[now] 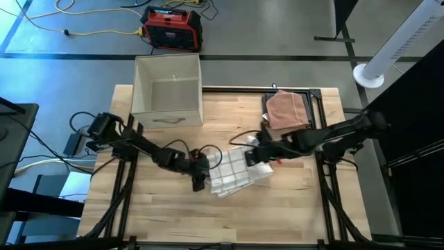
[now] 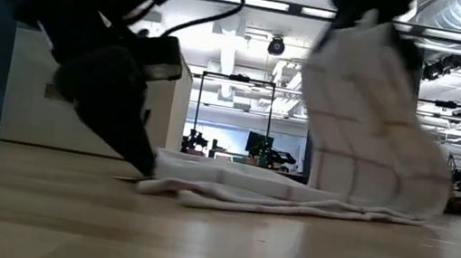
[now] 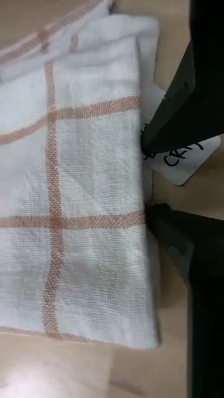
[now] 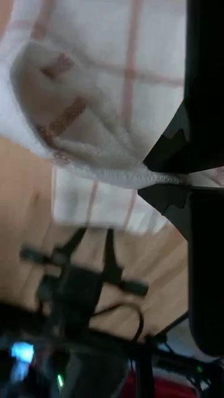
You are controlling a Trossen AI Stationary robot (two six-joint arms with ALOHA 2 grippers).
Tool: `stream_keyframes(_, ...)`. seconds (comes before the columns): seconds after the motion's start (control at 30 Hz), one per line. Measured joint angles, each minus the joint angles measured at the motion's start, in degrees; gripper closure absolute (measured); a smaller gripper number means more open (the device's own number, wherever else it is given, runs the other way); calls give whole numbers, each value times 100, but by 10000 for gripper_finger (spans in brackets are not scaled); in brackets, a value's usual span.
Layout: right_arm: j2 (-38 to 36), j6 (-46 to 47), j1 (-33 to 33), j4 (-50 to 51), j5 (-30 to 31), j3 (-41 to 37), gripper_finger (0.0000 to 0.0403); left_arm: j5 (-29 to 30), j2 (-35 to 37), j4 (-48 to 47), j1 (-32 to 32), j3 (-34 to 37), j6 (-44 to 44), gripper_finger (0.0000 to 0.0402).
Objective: Fold towel
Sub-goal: Fold the white square towel, then stack the white square towel on top of the orange towel
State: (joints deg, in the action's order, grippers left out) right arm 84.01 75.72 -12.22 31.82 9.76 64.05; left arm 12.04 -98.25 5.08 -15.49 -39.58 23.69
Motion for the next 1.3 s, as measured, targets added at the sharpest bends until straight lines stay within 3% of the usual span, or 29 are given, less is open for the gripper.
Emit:
stream_keyframes(0.23,1216,-1006,528,-2215,-856,9,394,-239,-73,386,442,9,-287,249)
stream_keyframes(0.43,1591,-914,647,-2163,-1175,186,389,-234,-75,404,462,8,-287,249)
stream_keyframes(0.77,1175,-1021,657,-1781,-1231,186,213,-211,85,201,464,12,-71,249)
stream_keyframes(0.9,552,-999,537,-872,-782,173,177,-274,599,-329,342,16,383,252)
stream_keyframes(1.23,174,-786,-95,-18,196,-491,241,-527,1381,120,203,8,-220,282)
stream_keyframes(1.3,350,-954,-86,-515,237,-730,287,-627,1376,129,288,12,-153,304)
